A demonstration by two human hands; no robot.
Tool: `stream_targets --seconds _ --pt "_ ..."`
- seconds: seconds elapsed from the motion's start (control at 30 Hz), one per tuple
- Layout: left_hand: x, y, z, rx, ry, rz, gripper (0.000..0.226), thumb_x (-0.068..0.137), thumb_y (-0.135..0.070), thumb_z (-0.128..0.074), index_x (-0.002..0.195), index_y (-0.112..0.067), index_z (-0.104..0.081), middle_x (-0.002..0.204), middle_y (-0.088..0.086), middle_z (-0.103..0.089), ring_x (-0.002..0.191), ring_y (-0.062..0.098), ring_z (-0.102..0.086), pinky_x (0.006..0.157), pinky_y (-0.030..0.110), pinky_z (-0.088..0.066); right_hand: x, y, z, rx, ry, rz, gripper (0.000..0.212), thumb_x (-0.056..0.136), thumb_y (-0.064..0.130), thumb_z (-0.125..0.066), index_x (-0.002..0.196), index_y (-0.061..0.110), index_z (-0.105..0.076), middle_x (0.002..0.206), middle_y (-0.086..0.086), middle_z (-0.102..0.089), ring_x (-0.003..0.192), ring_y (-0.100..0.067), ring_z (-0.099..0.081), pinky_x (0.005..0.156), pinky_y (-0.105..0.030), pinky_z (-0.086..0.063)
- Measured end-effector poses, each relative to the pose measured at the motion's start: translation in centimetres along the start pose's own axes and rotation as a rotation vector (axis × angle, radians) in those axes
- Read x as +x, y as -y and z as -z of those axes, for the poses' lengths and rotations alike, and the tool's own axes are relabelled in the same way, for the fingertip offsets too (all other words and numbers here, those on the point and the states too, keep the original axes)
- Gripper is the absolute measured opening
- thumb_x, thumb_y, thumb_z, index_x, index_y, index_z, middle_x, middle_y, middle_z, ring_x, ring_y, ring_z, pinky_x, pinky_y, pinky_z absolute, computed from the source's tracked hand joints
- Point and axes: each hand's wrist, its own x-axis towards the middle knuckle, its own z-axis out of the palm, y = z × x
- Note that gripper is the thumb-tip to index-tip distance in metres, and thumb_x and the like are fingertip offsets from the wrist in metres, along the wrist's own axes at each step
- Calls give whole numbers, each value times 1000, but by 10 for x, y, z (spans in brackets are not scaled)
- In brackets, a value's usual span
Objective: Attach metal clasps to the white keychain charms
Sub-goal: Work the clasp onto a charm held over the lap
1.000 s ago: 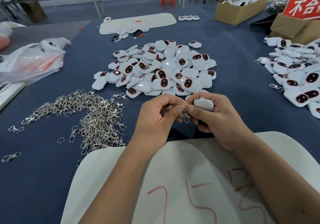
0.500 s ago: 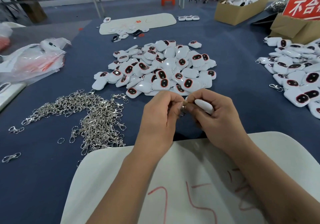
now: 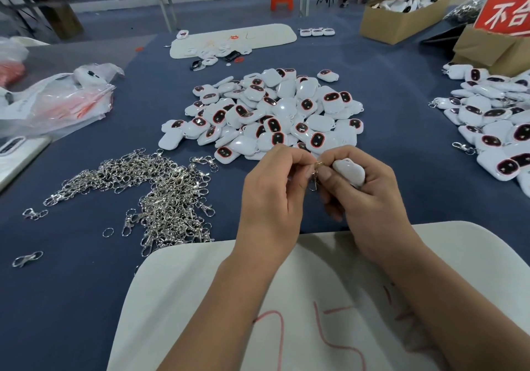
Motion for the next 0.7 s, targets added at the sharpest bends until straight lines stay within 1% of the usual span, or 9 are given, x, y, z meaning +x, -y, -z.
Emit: stream_targets --seconds 0.17,0.23,0.33,0.43,0.47,0.5,0.53,0.6,0.7 --pt "0 2 0 -34 21 16 7 99 -4 -61 96 -6 -67 92 2 -65 85 12 -60 73 21 -48 -1 0 1 54 18 -32 19 101 -1 -62 87 10 -65 64 -13 -50 55 -17 -44 43 -23 -37" --pt "0 3 -1 -16 17 13 7 98 -2 -60 95 -5 -66 92 2 -64 84 13 -58 73 21 -47 0 0 0 28 28 -33 18 102 0 -62 86 9 -65 63 -12 -51 55 -19 -43 43 -23 -37" --pt "-1 5 -1 22 10 20 8 98 1 -58 95 -3 -65 91 4 -62 82 12 -55 74 16 -43 2 -1 1 -57 46 -50 15 102 6 -65 88 10 -67 63 -7 -54 53 -17 -45 44 -25 -39" --pt "-1 7 0 67 30 27 9 99 1 -56 95 -3 -63 91 5 -62 82 16 -55 73 24 -45 5 -4 6 -88 30 -101 7 102 16 -66 97 18 -71 69 -1 -57 60 -13 -49 50 -25 -42" --pt "-1 8 0 87 51 28 9 98 1 -56 94 -4 -63 90 5 -62 81 18 -55 73 29 -46 7 -5 7 -45 17 -140 6 99 18 -64 104 19 -69 71 -1 -57 62 -12 -49 52 -23 -43" --pt "-1 9 1 109 82 34 10 98 1 -56 93 -4 -62 90 5 -61 81 20 -55 72 34 -46 8 -7 10 20 5 -185 12 97 19 -61 109 19 -64 73 -1 -57 62 -11 -49 53 -21 -42" --pt "-2 10 1 131 120 46 10 97 2 -56 92 -5 -62 89 5 -61 81 22 -54 72 38 -46 9 -9 12 74 -2 -226 17 95 19 -57 111 18 -58 73 0 -58 62 -10 -49 52 -20 -42" --pt "-3 12 2 157 198 81 12 97 2 -55 91 -7 -61 88 3 -60 80 23 -53 72 43 -45 10 -10 16 69 -6 -256 15 97 20 -54 111 17 -51 72 -1 -61 58 -11 -50 51 -21 -43" --pt "-4 12 2 184 292 117 15 98 -1 -53 91 -13 -59 88 -3 -57 80 20 -51 71 43 -46 11 -9 20 -72 23 -208 9 102 22 -56 102 14 -61 71 -6 -64 50 -15 -48 48 -22 -44"
